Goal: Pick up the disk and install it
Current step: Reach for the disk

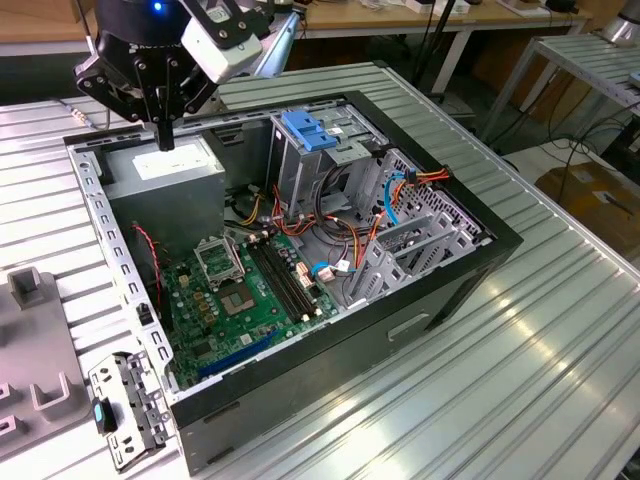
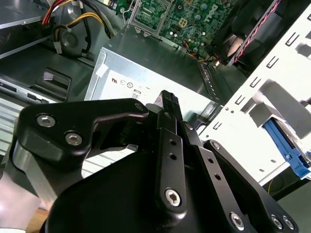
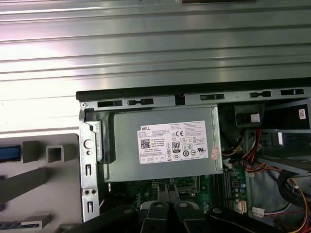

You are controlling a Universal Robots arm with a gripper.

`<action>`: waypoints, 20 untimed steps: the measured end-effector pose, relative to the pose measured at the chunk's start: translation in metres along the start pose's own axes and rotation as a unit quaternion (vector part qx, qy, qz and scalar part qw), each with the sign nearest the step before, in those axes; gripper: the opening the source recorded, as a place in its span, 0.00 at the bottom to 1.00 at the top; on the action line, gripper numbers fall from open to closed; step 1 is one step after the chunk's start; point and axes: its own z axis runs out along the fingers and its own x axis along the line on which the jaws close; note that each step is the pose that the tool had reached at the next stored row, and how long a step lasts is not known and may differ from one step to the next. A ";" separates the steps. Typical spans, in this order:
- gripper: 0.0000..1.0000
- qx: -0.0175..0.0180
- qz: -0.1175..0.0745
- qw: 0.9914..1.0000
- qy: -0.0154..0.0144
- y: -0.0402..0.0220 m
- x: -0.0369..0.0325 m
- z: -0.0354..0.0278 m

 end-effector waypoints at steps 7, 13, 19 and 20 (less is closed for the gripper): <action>0.11 0.000 0.000 1.000 0.000 -0.0003 0.0046 -0.0001; 0.11 0.000 0.000 1.000 0.000 -0.0006 0.0079 -0.0001; 0.11 0.000 0.000 1.000 0.000 -0.0009 0.0118 -0.0001; 0.11 0.000 0.000 1.000 0.000 -0.0009 0.0123 -0.0001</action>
